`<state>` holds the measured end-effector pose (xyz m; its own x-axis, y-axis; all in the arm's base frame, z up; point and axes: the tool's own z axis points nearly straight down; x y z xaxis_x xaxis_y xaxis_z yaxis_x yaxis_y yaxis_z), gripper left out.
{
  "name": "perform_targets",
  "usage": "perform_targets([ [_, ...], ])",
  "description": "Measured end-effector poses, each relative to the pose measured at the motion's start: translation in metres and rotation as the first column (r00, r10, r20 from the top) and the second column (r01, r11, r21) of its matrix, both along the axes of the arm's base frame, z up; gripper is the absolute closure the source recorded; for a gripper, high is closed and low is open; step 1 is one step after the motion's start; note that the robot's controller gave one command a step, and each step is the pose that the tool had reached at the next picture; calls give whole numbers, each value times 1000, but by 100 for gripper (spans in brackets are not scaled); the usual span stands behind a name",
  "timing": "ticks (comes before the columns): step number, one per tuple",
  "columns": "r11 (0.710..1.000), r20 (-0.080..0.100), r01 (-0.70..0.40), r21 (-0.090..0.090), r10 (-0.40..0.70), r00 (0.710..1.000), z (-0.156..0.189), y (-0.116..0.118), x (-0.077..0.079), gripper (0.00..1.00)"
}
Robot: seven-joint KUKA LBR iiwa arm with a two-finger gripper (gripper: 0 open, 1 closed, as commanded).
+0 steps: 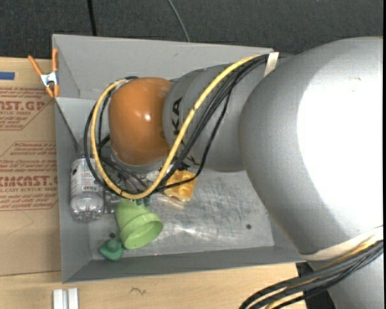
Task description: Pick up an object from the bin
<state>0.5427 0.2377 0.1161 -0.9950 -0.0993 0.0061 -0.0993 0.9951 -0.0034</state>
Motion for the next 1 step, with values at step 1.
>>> perform_targets([
  [1,997,14,-78,8,78,997,19,-46,6,100],
])
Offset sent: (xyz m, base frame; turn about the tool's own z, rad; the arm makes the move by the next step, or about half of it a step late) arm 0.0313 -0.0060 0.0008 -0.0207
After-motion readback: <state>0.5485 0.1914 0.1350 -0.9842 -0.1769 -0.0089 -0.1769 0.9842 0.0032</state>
